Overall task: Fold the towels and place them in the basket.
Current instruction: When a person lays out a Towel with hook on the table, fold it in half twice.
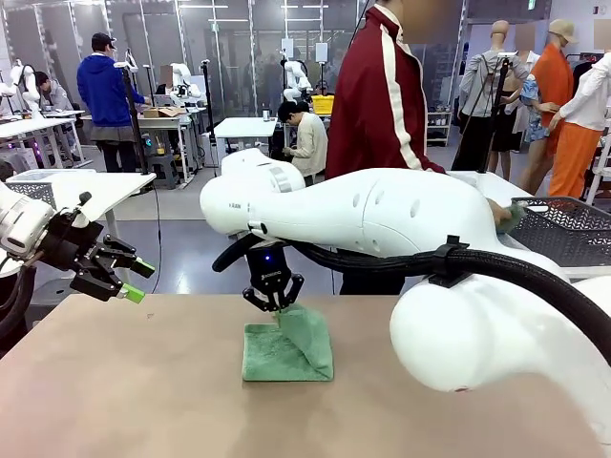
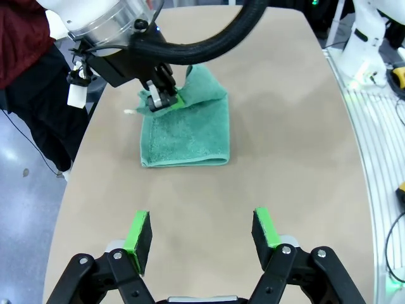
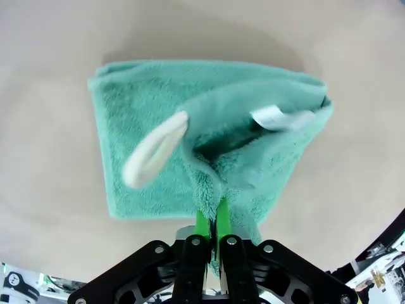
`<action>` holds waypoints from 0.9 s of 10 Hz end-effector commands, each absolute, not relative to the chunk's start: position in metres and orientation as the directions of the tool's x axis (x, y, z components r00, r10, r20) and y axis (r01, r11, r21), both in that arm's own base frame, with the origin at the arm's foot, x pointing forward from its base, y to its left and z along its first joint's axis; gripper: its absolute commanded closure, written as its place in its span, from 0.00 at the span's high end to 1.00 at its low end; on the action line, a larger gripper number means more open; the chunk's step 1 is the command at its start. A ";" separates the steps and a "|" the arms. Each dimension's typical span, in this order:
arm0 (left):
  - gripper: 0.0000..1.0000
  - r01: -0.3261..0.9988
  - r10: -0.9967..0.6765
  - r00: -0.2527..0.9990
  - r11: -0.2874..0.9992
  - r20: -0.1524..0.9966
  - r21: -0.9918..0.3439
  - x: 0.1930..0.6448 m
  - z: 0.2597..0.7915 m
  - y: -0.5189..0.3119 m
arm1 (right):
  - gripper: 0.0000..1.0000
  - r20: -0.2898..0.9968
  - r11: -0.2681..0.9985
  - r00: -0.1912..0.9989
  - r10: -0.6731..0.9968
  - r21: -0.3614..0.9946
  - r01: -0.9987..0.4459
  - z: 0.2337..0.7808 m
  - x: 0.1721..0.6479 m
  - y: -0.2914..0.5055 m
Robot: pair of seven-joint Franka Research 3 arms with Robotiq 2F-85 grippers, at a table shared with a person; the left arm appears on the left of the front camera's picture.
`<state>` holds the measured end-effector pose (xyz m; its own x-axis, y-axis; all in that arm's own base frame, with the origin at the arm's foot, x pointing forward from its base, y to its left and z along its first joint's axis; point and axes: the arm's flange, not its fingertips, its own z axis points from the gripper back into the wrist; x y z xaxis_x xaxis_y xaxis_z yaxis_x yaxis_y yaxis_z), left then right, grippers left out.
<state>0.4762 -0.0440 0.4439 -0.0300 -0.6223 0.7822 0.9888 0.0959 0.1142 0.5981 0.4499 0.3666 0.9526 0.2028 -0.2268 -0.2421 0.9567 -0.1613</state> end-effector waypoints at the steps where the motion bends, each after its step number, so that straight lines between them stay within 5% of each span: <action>1: 0.81 0.988 -0.620 -0.034 0.095 0.784 0.118 0.475 0.445 -0.044 | 0.04 -0.216 0.949 0.959 0.184 -0.214 -0.230 0.379 0.595 0.463; 9: 0.81 0.988 -0.620 -0.034 0.095 0.784 0.118 0.475 0.445 -0.044 | 0.04 -0.130 0.988 0.988 0.079 -0.122 -0.095 0.352 0.594 0.486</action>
